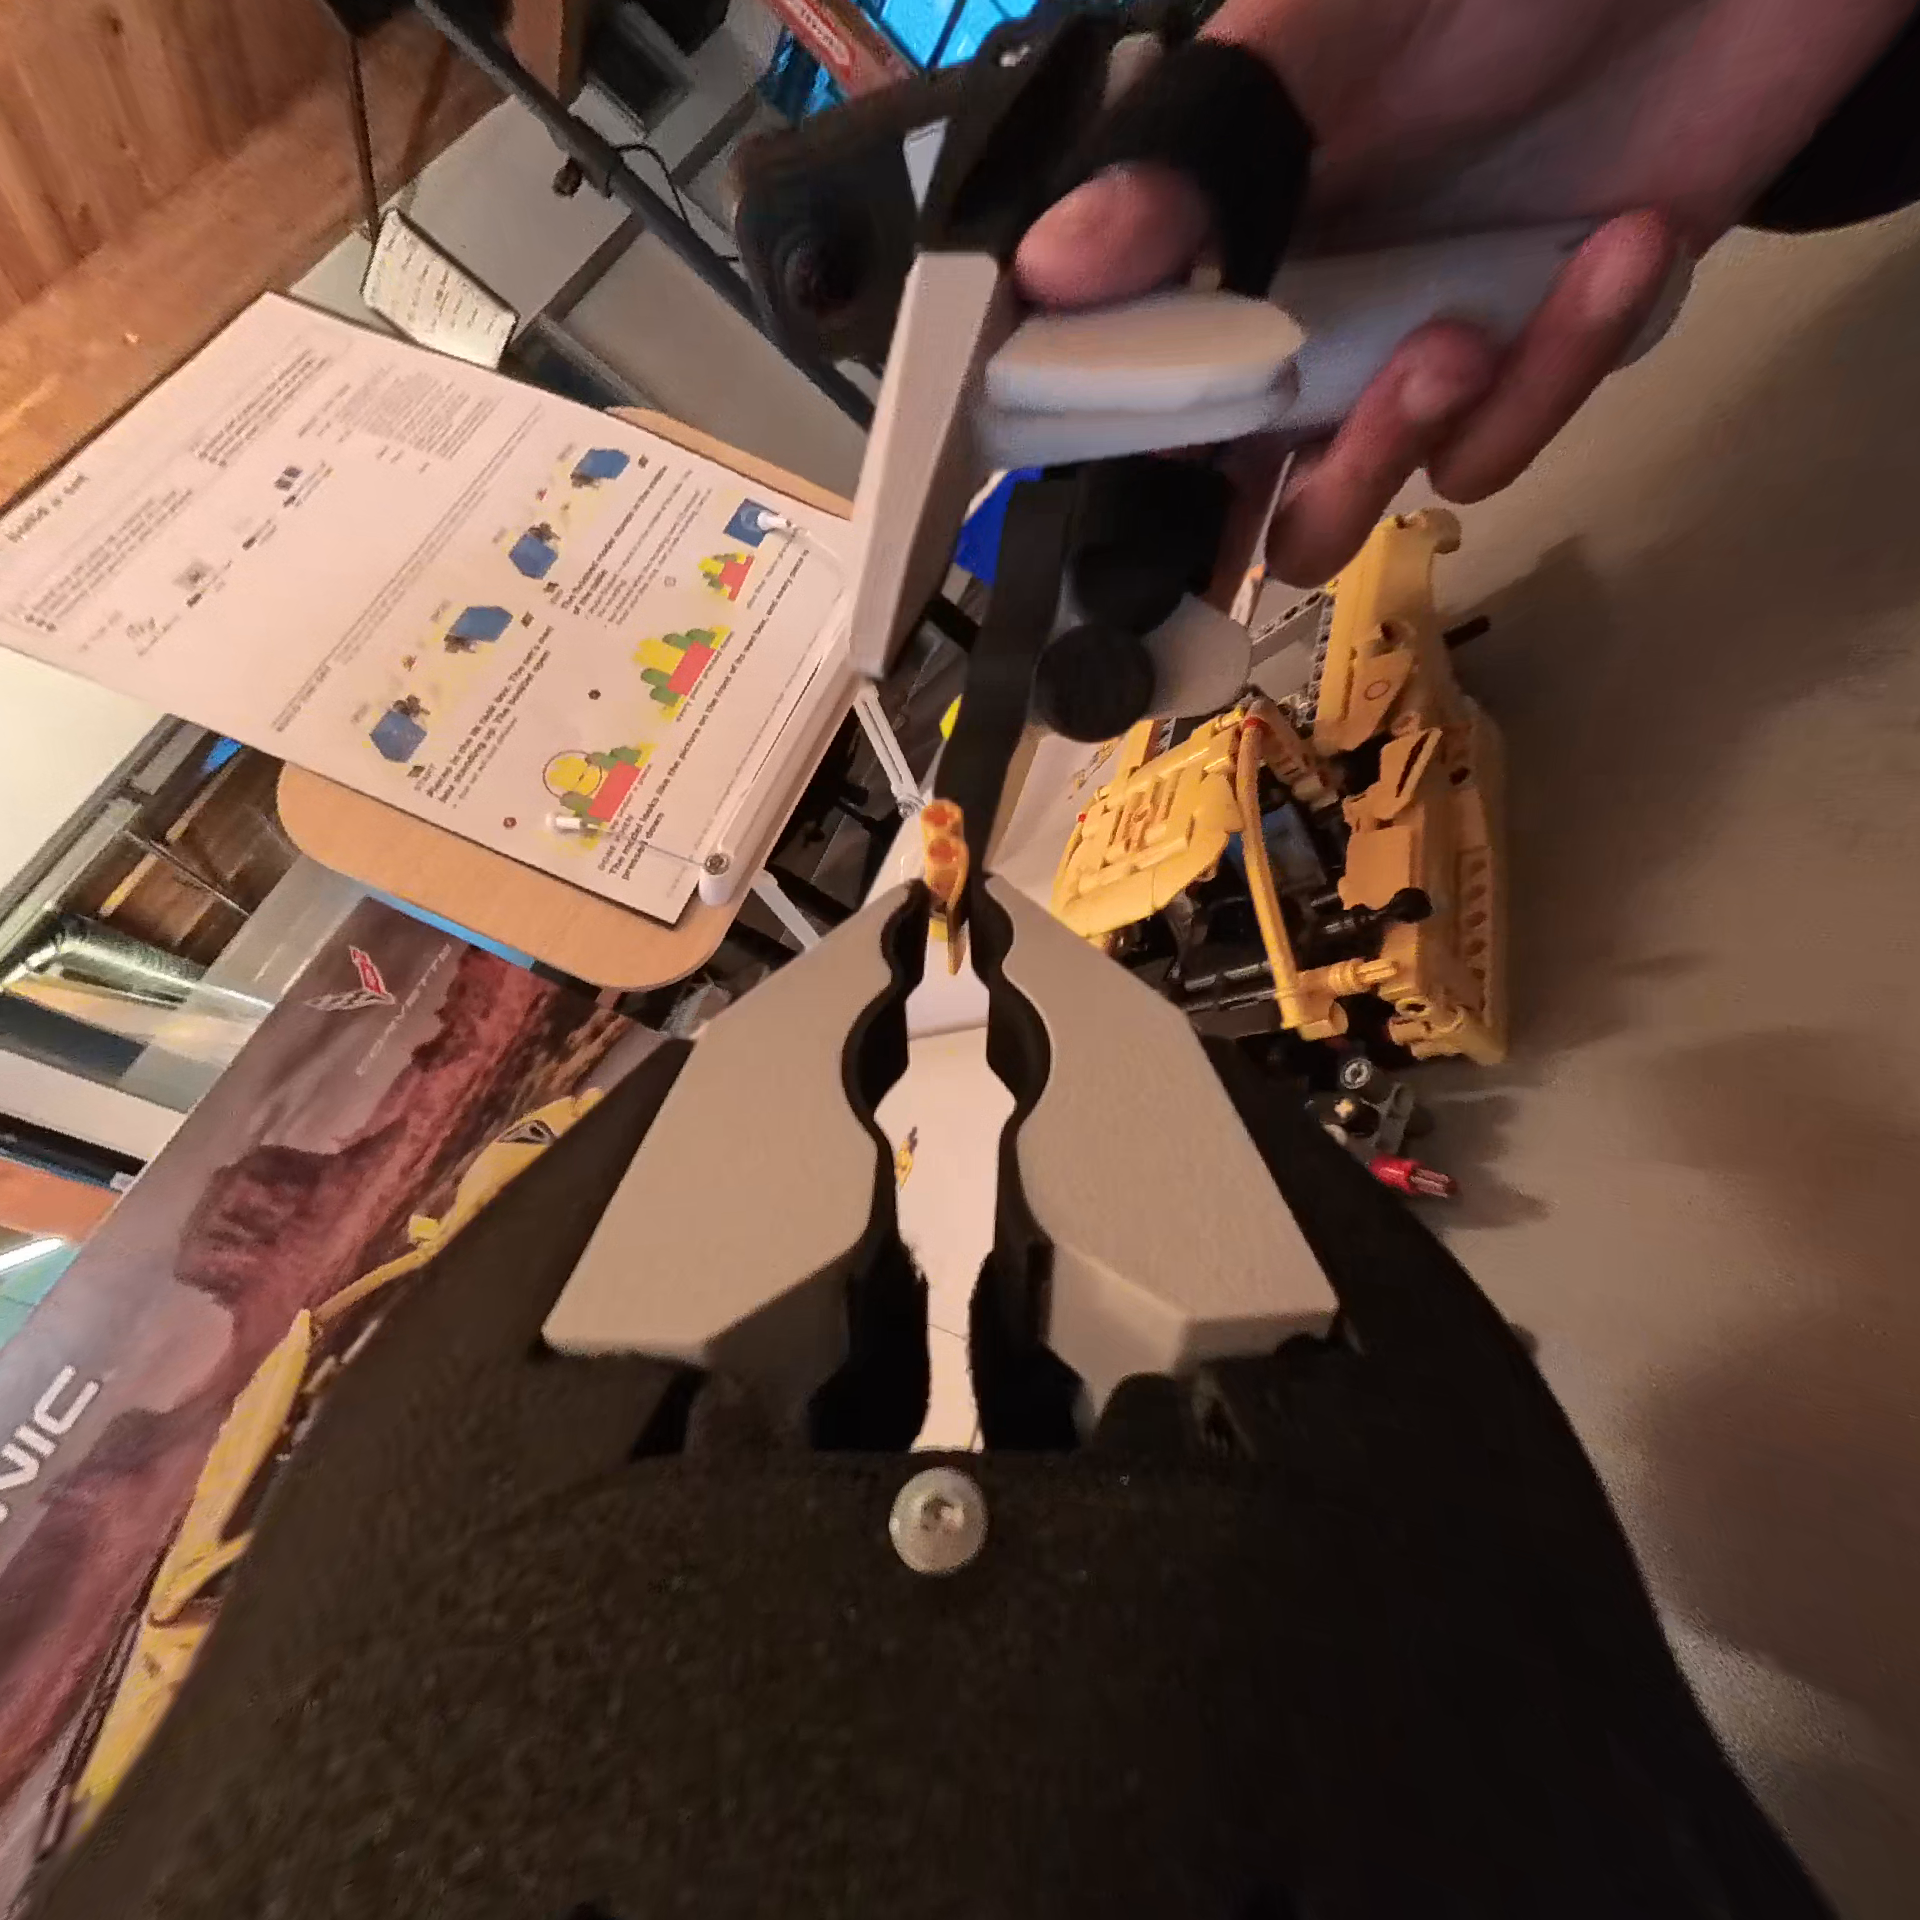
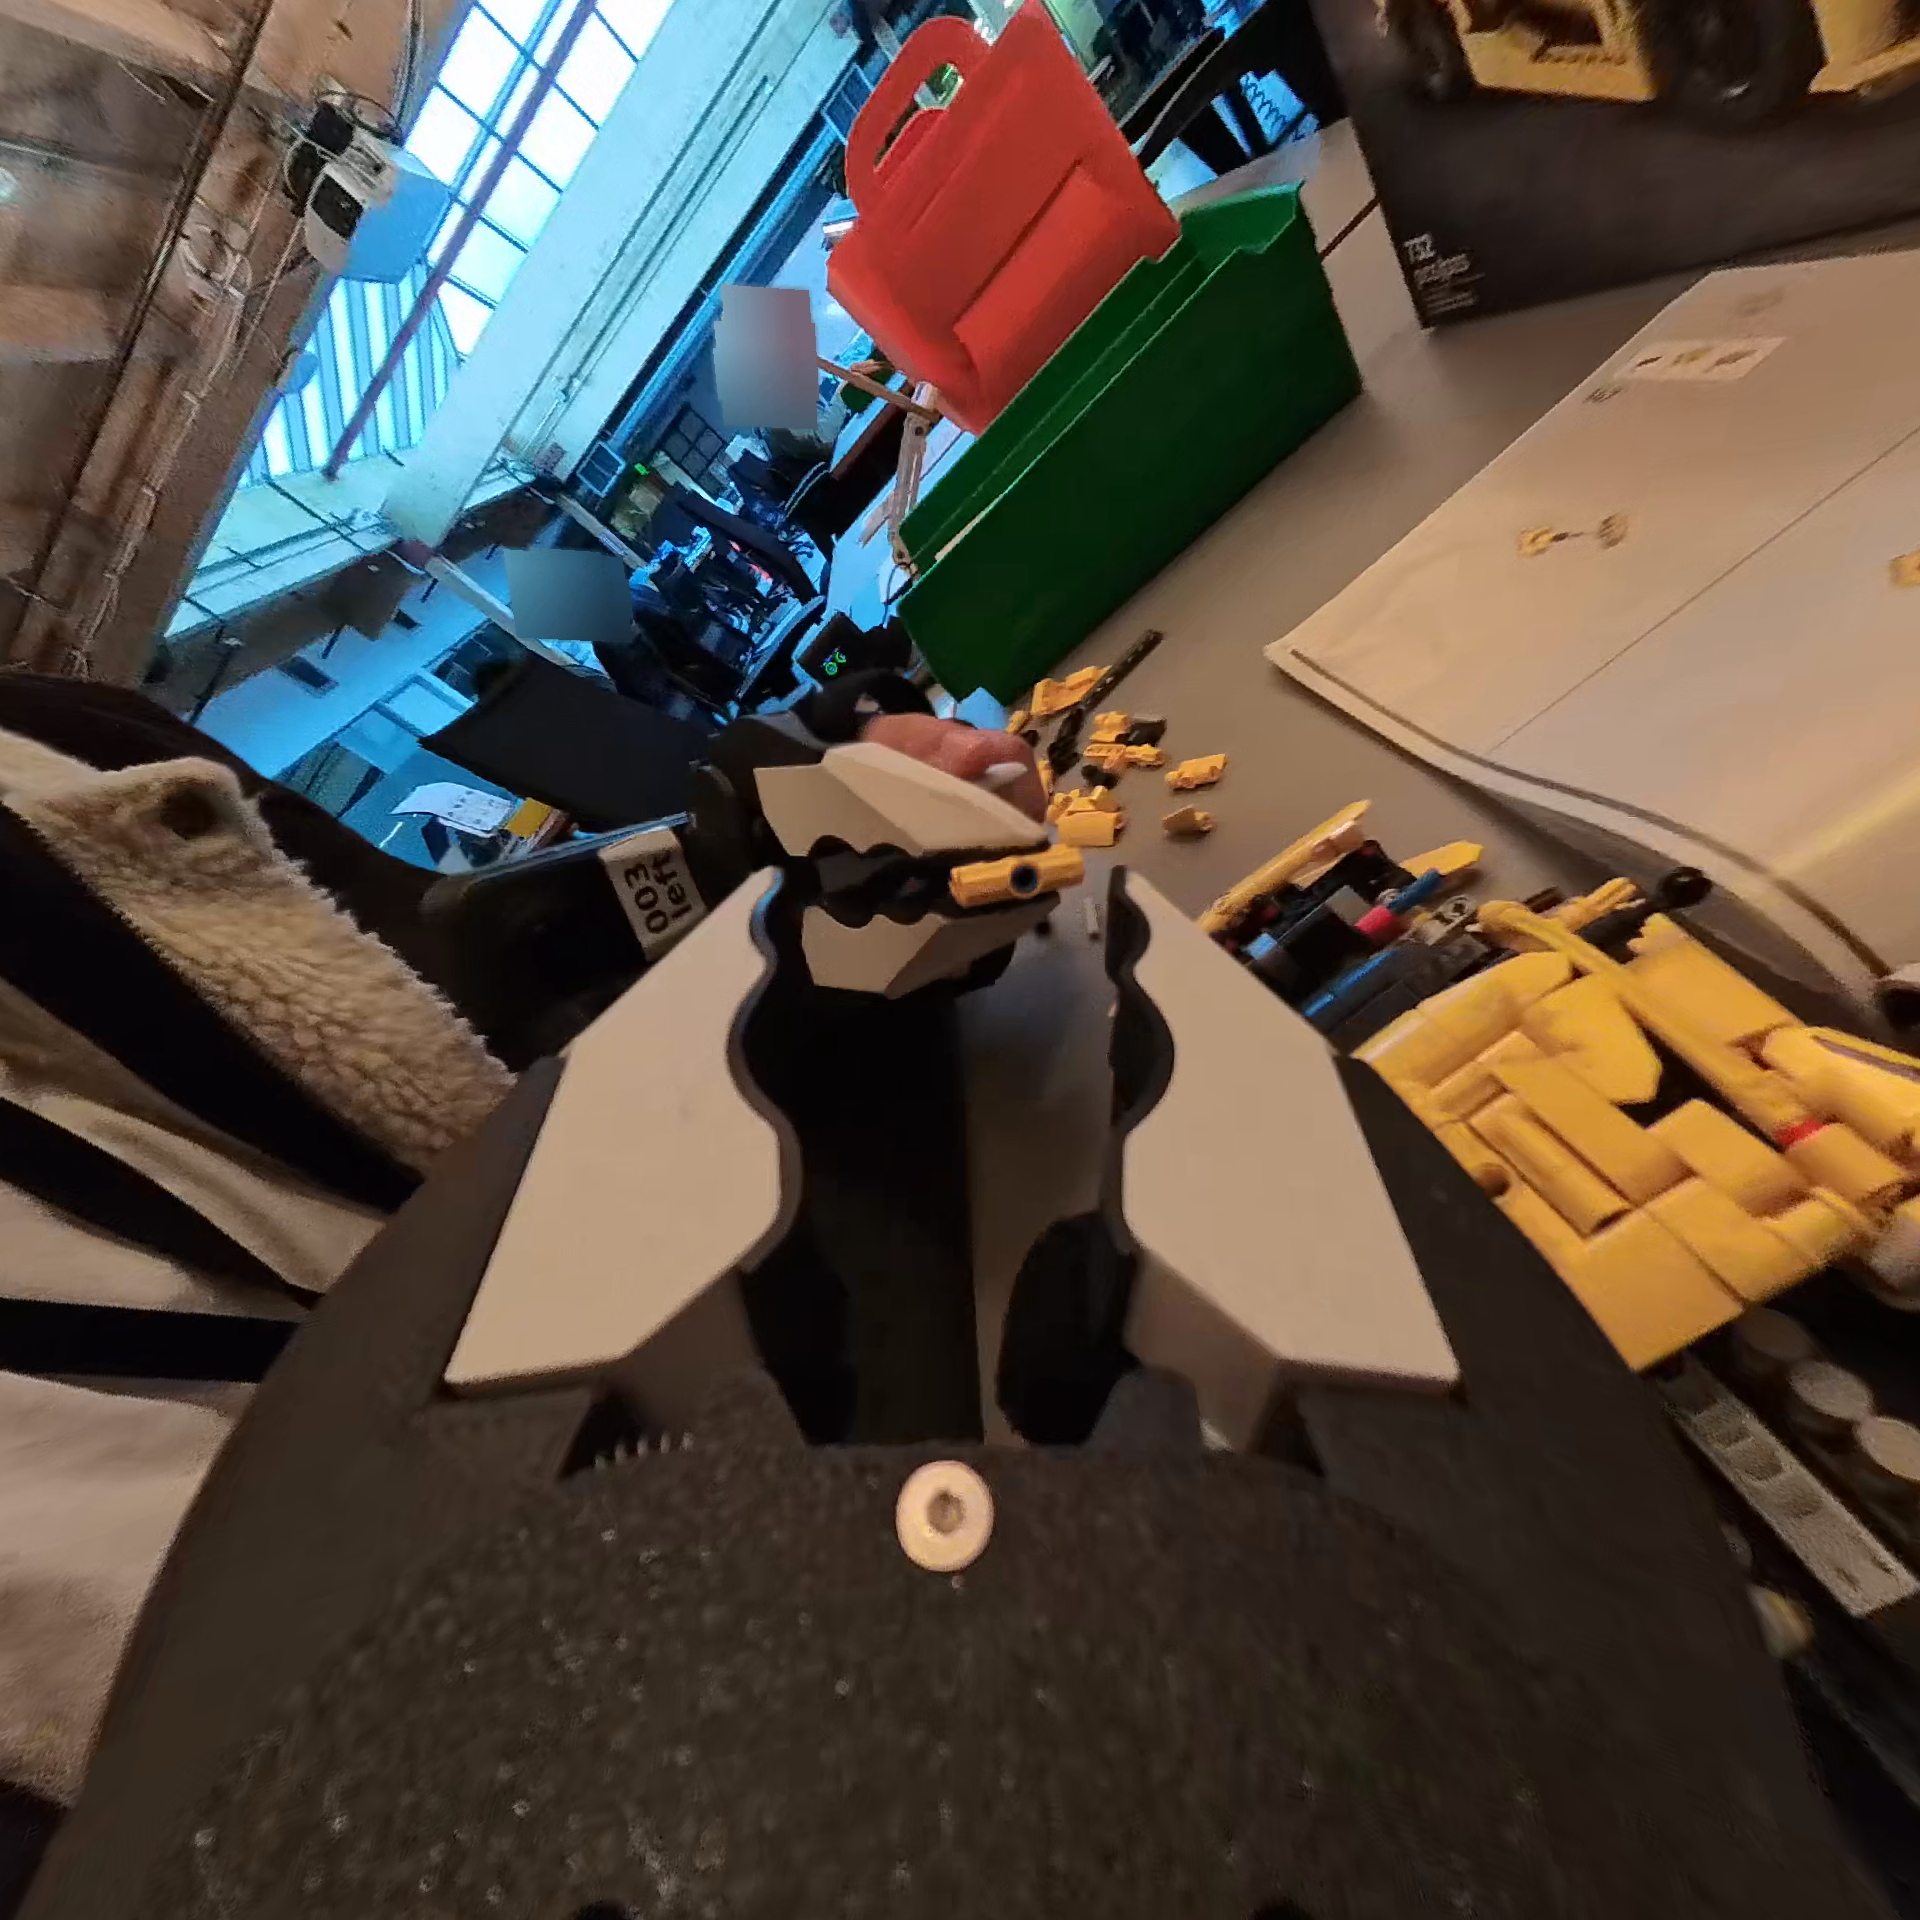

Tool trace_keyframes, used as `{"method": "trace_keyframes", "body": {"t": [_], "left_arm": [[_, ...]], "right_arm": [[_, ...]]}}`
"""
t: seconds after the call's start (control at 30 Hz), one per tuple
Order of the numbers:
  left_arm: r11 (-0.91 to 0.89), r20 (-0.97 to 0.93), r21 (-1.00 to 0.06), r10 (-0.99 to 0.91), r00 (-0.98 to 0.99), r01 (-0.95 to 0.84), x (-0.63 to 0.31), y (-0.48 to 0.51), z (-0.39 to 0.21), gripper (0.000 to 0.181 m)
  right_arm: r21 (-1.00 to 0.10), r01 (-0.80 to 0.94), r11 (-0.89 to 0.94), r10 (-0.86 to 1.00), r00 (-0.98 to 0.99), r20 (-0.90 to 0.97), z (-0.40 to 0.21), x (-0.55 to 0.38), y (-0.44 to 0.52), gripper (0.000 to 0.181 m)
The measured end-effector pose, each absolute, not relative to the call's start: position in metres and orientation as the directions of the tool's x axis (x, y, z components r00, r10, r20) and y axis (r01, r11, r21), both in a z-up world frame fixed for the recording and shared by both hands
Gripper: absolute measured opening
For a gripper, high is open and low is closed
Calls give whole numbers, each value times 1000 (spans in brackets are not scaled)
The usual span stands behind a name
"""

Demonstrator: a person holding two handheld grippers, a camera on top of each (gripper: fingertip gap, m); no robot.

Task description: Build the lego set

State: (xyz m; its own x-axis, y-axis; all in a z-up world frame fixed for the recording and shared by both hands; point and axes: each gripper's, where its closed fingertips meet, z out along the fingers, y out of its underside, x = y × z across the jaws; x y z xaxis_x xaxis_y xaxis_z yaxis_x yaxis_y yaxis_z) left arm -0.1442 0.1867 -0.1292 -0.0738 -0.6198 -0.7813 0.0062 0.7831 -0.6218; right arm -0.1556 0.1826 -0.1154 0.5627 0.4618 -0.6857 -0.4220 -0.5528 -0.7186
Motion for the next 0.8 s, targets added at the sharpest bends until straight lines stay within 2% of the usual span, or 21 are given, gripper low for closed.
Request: {"method": "trace_keyframes", "body": {"t": [0.17, 0.23, 0.4, 0.6, 0.67, 0.73, 0.8], "left_arm": [[800, -799, -598, -590, -116, 52, -147, 169, -130, 7], [787, -788, -613, -603, -122, 69, -148, 165, -127, 7], [779, -778, -623, -609, -155, 69, -148, 157, -132, 7], [609, -567, -786, -778, -270, -106, -154, 160, -155, 16], [509, -481, -850, -855, -194, -137, -154, 180, -148, 15], [310, -290, -926, -950, -117, -218, -151, 210, -150, 15], [80, -67, -958, -996, -57, -276, -151, 235, -155, 15]], "right_arm": [[-748, -359, -558, 477, 599, -643, -122, -161, 179, 43], [-755, -308, -579, 489, 610, -624, -129, -164, 173, 25], [-757, -303, -578, 486, 617, -618, -134, -164, 164, 24], [-791, -278, -546, 461, 688, -560, -134, -143, 146, 24], [-815, -89, -573, 494, 756, -430, -155, -139, 122, 24], [-751, 144, -644, 527, 795, -299, -199, -139, 95, 24], [-733, 220, -644, 552, 797, -246, -223, -145, 83, 24]]}}
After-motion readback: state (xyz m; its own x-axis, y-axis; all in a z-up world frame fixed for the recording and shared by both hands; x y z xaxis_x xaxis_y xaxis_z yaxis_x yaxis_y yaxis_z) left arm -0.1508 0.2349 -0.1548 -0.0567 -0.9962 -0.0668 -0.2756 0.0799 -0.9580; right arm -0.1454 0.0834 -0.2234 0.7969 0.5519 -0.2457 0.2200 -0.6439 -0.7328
